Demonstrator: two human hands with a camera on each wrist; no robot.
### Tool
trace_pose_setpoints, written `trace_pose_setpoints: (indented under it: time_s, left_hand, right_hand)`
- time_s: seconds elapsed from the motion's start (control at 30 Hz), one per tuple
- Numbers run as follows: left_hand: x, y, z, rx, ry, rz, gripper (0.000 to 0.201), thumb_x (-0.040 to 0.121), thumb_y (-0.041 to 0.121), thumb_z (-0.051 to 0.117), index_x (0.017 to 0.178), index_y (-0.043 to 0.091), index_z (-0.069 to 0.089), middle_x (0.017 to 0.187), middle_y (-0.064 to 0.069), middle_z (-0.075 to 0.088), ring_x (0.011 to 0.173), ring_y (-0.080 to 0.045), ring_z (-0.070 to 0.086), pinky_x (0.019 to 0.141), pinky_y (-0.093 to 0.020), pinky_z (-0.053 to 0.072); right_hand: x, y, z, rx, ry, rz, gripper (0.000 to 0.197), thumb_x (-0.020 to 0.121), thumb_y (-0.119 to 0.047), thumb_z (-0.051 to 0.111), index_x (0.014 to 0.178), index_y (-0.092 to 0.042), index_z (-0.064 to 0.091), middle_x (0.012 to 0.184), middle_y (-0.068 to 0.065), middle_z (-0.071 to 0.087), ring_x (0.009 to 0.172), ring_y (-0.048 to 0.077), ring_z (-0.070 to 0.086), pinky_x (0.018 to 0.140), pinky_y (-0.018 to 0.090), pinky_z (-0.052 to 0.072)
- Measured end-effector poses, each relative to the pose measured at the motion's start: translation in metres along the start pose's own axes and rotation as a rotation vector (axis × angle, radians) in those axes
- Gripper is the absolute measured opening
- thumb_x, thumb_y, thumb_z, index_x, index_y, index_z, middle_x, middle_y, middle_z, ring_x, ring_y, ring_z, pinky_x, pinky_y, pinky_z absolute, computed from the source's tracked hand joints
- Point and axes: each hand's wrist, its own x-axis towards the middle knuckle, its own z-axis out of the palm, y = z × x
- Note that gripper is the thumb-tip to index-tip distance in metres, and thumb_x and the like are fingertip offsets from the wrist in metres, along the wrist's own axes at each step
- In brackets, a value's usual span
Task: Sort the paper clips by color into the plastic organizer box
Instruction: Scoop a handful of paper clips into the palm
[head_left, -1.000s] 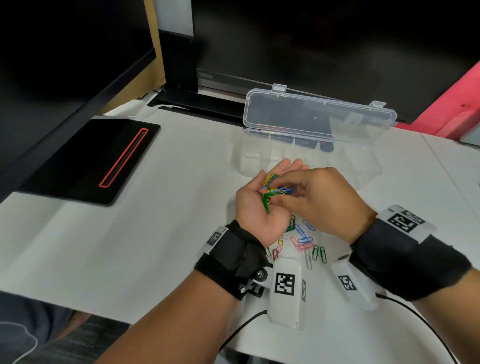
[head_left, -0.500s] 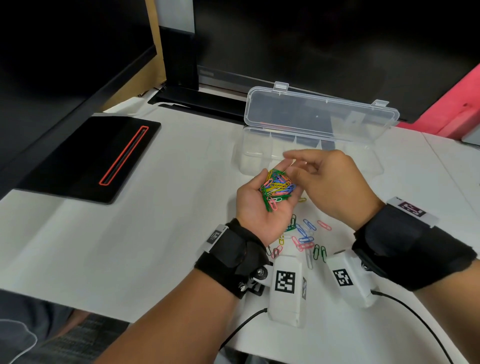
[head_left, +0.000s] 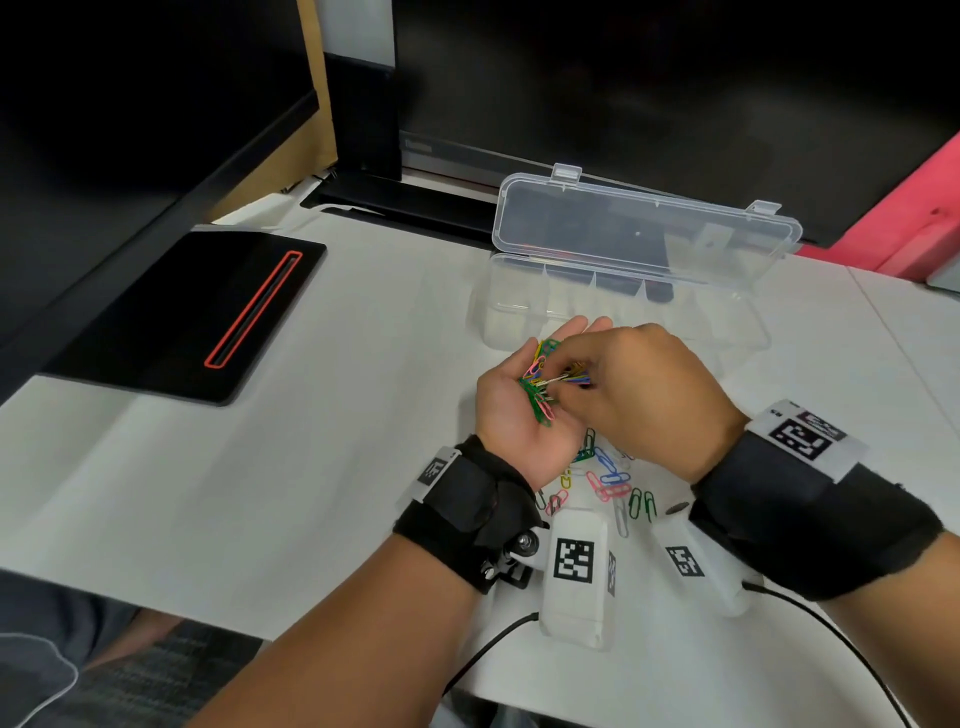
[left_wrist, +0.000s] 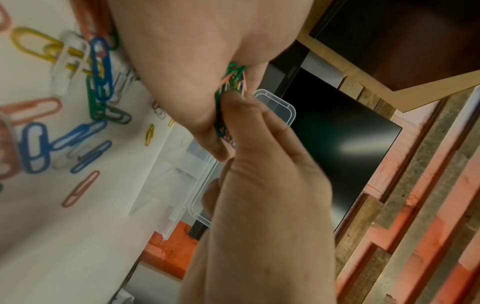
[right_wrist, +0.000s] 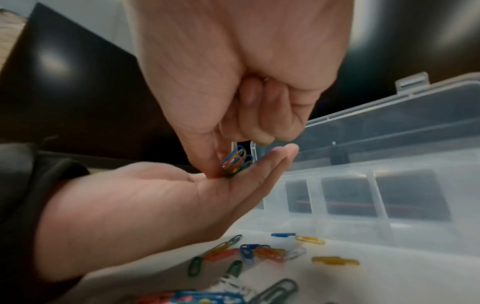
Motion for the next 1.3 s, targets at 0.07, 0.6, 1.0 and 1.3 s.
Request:
trace_pose_setpoints:
  time_s: [0.07,0.6,1.0,1.3]
  left_hand:
    - [0.001,0.000,0.000,-0.020,-0.007,0.014,0.043,0.102,0.026,0.030,0.124,-0.001,0.056,0.110,-0.020,0.068,0.095,-0.028,0.069,0.086,-0.035,0.055]
    - [0.003,-0.002,0.003,-0.140,-0.005,0.041,0.039,0.102,0.021,0.032,0.113,-0.005,0.058,0.108,-0.023,0.066,0.100,-0.032,0.063,0.091,-0.040,0.053]
    - [0.004,-0.002,-0.001,-0.028,0.001,0.029,0.042,0.102,0.024,0.030,0.116,-0.003,0.058,0.109,-0.022,0.066,0.103,-0.029,0.060,0.101,-0.034,0.039]
    - [0.008,-0.003,-0.003,-0.033,0.033,0.020,0.044,0.102,0.024,0.033,0.090,-0.001,0.068,0.085,-0.016,0.069,0.076,-0.024,0.068,0.089,-0.030,0.047]
  right_hand:
    - [0.002,0.006,0.000,0.167,0.004,0.056,0.011,0.081,-0.028,0.071,0.088,-0.036,0.075,0.067,-0.009,0.058,0.072,0.017,0.059,0.068,0.028,0.048]
    - [0.008,0.017,-0.013,1.197,-0.073,0.465,0.025,0.089,-0.015,0.051,0.065,-0.016,0.060,0.049,-0.007,0.045,0.036,0.006,0.024,0.038,0.017,0.014]
    - [0.013,0.021,-0.018,1.766,-0.292,0.535,0.041,0.094,-0.029,0.048,0.056,-0.020,0.034,0.048,-0.006,0.027,0.032,0.006,0.022,0.035,0.019,0.013]
    - [0.011,0.006,-0.015,1.230,-0.172,0.383,0.025,0.089,-0.027,0.065,0.074,-0.010,0.054,0.055,-0.002,0.028,0.040,0.008,0.020,0.038,0.018,0.013]
